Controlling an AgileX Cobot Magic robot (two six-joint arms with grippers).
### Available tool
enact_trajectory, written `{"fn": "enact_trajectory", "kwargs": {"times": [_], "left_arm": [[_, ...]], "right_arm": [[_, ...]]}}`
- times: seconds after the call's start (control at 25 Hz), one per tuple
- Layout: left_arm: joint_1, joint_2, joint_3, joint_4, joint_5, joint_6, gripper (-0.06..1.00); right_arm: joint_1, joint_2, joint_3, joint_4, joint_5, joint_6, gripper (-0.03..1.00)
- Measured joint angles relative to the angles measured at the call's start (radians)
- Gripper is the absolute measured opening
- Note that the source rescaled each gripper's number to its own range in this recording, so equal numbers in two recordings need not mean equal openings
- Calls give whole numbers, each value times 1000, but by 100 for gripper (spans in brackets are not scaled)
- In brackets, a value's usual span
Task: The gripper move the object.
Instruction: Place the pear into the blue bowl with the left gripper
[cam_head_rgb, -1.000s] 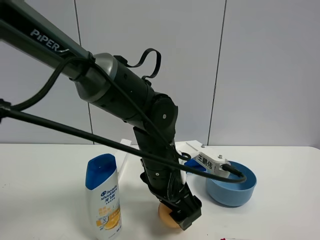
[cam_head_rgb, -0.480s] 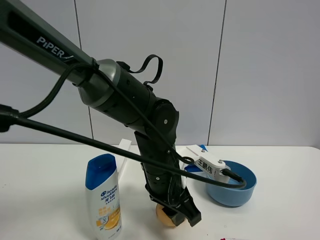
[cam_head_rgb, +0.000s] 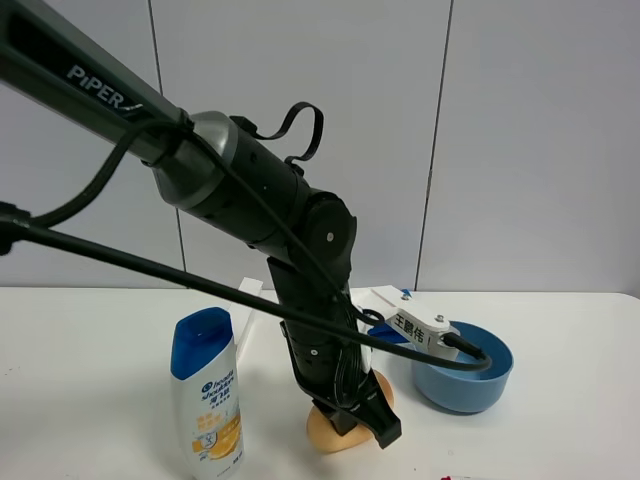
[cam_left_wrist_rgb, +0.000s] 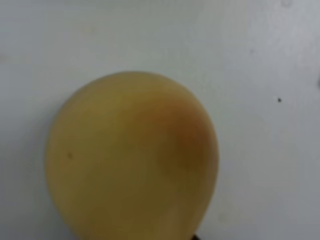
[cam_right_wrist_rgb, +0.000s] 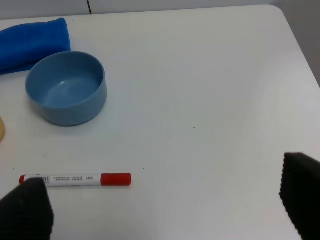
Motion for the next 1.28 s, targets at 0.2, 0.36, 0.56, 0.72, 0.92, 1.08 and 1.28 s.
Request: {"fn": "enact_trajectory", "kwargs": {"times": [0.2, 0.36, 0.56, 0.72, 0.92, 1.08, 1.28], "left_arm": [[0, -104, 0, 0, 66, 0, 1], [-1, -219, 0, -24, 72, 0, 1], [-28, -296, -78, -41, 101, 0, 0], [-56, -278, -206, -41, 155, 0, 0], [-69, -187, -350, -42, 176, 5, 0], [-69, -81, -452, -42, 199, 28, 0], [-69, 31, -567, -49, 208, 57, 0]], "right_arm": [[0, 0, 0, 0, 0, 0, 100], [0, 0, 0, 0, 0, 0, 100], [0, 0, 0, 0, 0, 0, 100], [0, 0, 0, 0, 0, 0, 100], [0, 0, 0, 0, 0, 0, 100], [0, 0, 0, 0, 0, 0, 100], [0, 0, 0, 0, 0, 0, 100]]}}
